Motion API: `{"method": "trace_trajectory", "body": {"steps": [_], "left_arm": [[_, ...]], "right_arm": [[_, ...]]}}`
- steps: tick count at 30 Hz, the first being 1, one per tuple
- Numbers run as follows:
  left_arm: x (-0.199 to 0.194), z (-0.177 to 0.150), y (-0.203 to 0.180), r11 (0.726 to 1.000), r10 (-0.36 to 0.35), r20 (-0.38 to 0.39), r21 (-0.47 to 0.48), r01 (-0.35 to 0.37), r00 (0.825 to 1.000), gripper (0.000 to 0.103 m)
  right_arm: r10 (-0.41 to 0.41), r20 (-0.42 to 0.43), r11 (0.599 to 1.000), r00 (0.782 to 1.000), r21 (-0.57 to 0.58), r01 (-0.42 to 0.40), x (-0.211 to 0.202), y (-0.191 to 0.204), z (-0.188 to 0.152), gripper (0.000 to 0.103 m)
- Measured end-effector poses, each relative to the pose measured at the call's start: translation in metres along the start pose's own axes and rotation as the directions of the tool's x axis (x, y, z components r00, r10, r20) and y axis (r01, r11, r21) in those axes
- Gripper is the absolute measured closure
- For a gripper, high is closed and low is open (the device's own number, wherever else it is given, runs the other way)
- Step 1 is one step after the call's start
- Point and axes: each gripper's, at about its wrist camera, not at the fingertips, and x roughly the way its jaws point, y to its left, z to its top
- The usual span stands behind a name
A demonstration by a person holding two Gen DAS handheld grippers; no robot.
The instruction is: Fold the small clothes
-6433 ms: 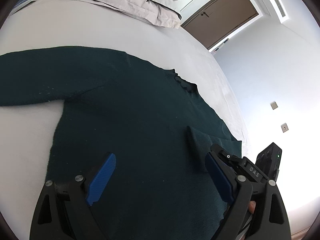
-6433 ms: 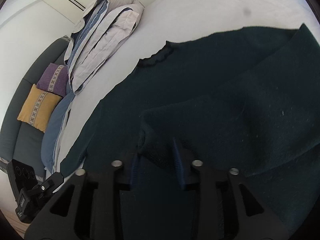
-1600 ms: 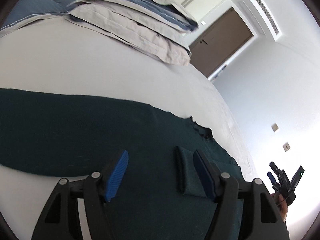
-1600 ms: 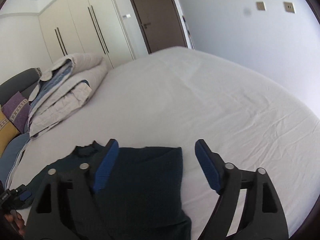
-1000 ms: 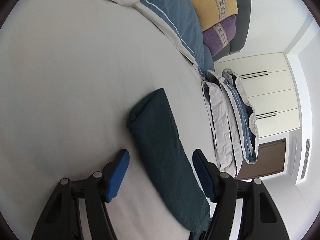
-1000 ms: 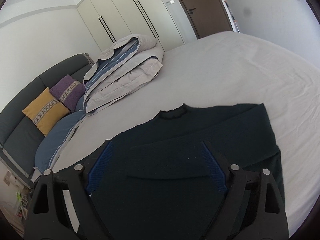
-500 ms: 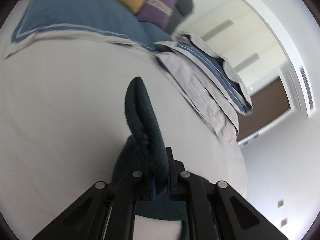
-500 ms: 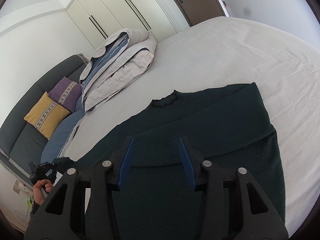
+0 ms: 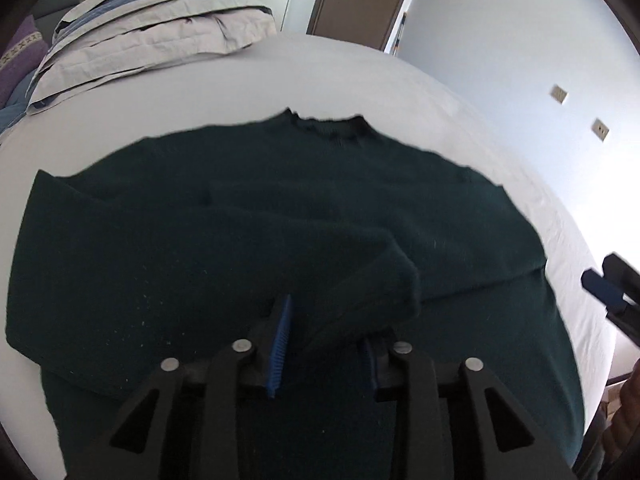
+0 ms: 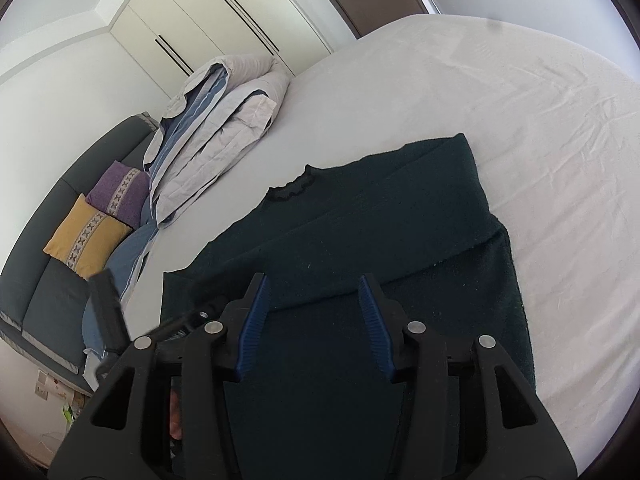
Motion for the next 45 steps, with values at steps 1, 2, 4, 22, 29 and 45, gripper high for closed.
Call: {"method": "trace_trajectory", "body": {"steps": [1, 2, 4, 22, 29, 45], "left_arm": [[-0.003, -0.005, -0.002, 1.0, -0.003, 0.019, 0.016, 0.003, 1.0, 0.058], [-0.007, -0.008, -0.003, 1.0, -0.02, 0.025, 0.02, 0.02, 0.999, 0.043], [-0.026, -0.015, 0.004, 0.999, -0.043, 0.051, 0.013, 0.043, 0.998, 0.025], [-0.115, -0.037, 0.146, 0.932, 0.019, 0.208, -0.358, 0.058, 0.978, 0.025], [-0.127, -0.033, 0.184, 0.902, 0.051, 0.238, -0.428, 0.058, 0.97, 0.027], [-0.096, 0.016, 0.218, 0.882, 0.055, 0.174, -0.47, 0.034, 0.983, 0.027]], "right_arm": [[0.002, -0.023, 1.0, 1.0, 0.01, -0.002, 0.005, -0.002, 0.0, 0.057], [0.008, -0.038, 1.0, 0.999, 0.018, -0.007, 0.011, -0.003, 0.0, 0.057], [0.023, -0.061, 0.999, 0.998, 0.027, -0.022, 0.024, -0.001, 0.001, 0.055], [-0.074, -0.34, 0.988, 0.938, -0.152, 0.023, 0.187, 0.091, -0.026, 0.064], [-0.093, -0.289, 0.973, 0.953, -0.23, 0.025, 0.175, 0.105, -0.014, 0.096], [-0.178, -0.215, 0.969, 0.96, -0.206, 0.134, 0.153, 0.044, 0.049, 0.097]]}}
